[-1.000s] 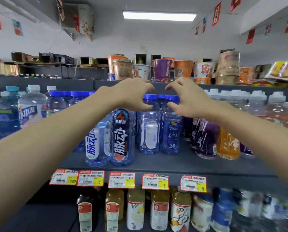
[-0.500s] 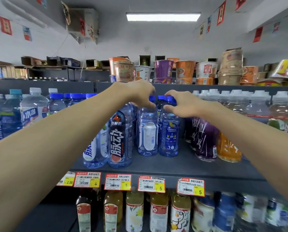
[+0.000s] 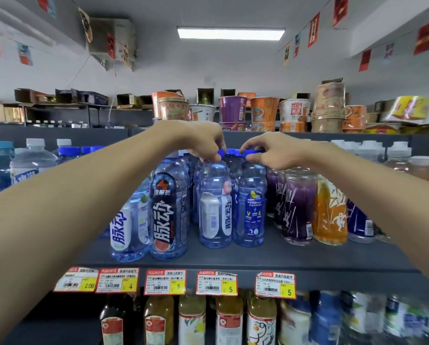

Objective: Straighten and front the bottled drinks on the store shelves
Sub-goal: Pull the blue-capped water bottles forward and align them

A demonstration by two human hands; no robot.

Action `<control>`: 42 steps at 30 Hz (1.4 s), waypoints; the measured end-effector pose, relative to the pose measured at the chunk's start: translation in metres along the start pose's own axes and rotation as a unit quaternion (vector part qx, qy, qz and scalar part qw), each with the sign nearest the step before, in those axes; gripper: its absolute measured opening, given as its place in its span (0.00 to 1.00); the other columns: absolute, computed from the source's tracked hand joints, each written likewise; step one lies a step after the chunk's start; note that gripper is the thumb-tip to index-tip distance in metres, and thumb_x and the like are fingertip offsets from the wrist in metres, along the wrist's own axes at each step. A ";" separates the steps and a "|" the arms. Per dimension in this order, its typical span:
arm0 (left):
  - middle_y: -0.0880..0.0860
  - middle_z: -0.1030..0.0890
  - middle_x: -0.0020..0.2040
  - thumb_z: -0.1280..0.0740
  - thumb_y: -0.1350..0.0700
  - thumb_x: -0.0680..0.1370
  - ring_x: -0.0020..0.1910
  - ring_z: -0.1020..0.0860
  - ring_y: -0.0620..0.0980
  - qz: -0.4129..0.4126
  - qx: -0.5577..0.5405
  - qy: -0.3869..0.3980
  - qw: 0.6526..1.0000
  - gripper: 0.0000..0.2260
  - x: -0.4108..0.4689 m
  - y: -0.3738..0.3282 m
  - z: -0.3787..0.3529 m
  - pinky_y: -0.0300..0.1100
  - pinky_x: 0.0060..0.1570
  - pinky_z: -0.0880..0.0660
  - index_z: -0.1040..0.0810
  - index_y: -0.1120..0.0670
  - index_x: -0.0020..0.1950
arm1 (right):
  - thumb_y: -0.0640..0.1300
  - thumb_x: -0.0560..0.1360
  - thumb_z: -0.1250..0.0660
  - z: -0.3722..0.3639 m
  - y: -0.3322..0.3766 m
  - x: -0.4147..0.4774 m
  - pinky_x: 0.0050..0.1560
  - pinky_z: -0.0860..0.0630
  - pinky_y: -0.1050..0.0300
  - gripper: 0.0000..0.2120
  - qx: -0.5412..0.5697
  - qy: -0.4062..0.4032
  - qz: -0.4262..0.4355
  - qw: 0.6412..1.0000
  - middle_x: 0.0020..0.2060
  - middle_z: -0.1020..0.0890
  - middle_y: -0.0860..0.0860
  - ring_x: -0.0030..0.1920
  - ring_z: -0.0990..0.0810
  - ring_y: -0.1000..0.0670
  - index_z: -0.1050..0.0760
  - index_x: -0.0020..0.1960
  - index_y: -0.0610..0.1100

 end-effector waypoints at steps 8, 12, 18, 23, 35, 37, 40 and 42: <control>0.55 0.18 0.55 0.31 0.61 0.78 0.55 0.20 0.58 -0.057 -0.079 0.030 0.995 0.13 -0.027 -0.013 0.005 0.54 0.59 0.23 0.22 0.49 0.60 | 0.51 0.80 0.34 0.013 -0.002 -0.011 0.46 0.30 0.61 0.14 0.033 0.050 0.005 0.998 0.52 0.18 0.56 0.49 0.21 0.57 0.26 0.65 0.59; 0.47 0.21 0.61 0.29 0.39 0.75 0.59 0.22 0.50 -0.040 0.025 0.017 0.999 0.26 -0.028 -0.016 0.001 0.49 0.63 0.26 0.24 0.49 0.69 | 0.65 0.76 0.34 0.008 0.002 -0.006 0.46 0.30 0.60 0.24 -0.070 0.005 0.017 0.997 0.51 0.19 0.54 0.47 0.21 0.54 0.24 0.66 0.53; 0.46 0.17 0.45 0.25 0.45 0.74 0.43 0.21 0.45 -0.051 -0.001 -0.014 0.999 0.20 -0.026 -0.013 0.000 0.39 0.41 0.29 0.19 0.51 0.64 | 0.52 0.79 0.31 0.014 -0.001 -0.006 0.41 0.31 0.65 0.13 0.030 0.061 0.012 0.998 0.44 0.21 0.61 0.43 0.22 0.60 0.22 0.64 0.55; 0.46 0.19 0.49 0.24 0.49 0.75 0.47 0.21 0.46 -0.060 -0.012 -0.002 0.998 0.22 -0.030 -0.016 0.003 0.37 0.45 0.28 0.22 0.50 0.68 | 0.53 0.78 0.30 0.014 0.004 -0.010 0.47 0.30 0.62 0.17 0.028 0.075 0.015 0.997 0.52 0.21 0.58 0.47 0.23 0.59 0.25 0.66 0.57; 0.48 0.25 0.49 0.20 0.37 0.64 0.44 0.26 0.46 -0.020 0.080 0.026 0.996 0.33 -0.034 -0.027 -0.009 0.40 0.38 0.32 0.28 0.46 0.63 | 0.65 0.67 0.23 -0.004 0.000 -0.013 0.55 0.26 0.50 0.43 -0.075 0.080 0.028 0.994 0.56 0.24 0.52 0.54 0.23 0.48 0.37 0.73 0.47; 0.48 0.25 0.47 0.20 0.39 0.64 0.42 0.26 0.46 -0.015 0.079 0.023 0.996 0.31 -0.035 -0.026 -0.007 0.39 0.36 0.33 0.27 0.46 0.61 | 0.67 0.67 0.24 0.000 -0.004 -0.013 0.52 0.25 0.51 0.42 -0.093 0.090 0.025 0.991 0.51 0.23 0.53 0.50 0.23 0.50 0.36 0.71 0.47; 0.49 0.25 0.40 0.19 0.41 0.65 0.39 0.26 0.46 -0.001 0.079 0.024 0.997 0.28 -0.034 -0.025 -0.005 0.40 0.34 0.34 0.25 0.46 0.59 | 0.68 0.66 0.25 0.003 -0.014 -0.014 0.48 0.25 0.51 0.43 -0.109 0.092 0.022 0.990 0.48 0.22 0.53 0.47 0.22 0.52 0.36 0.70 0.47; 0.49 0.25 0.38 0.18 0.43 0.65 0.38 0.26 0.46 0.009 0.081 0.027 0.996 0.27 -0.034 -0.023 -0.004 0.40 0.34 0.34 0.24 0.46 0.60 | 0.68 0.67 0.25 0.002 -0.020 -0.013 0.48 0.25 0.51 0.43 -0.116 0.085 0.028 0.989 0.46 0.22 0.53 0.46 0.23 0.53 0.36 0.71 0.47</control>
Point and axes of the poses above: each hand's wrist, its own x-axis towards the middle knuckle, its own z-axis out of the back of the hand, y = z × x, the point moved 3 cm from there along x, towards the middle knuckle
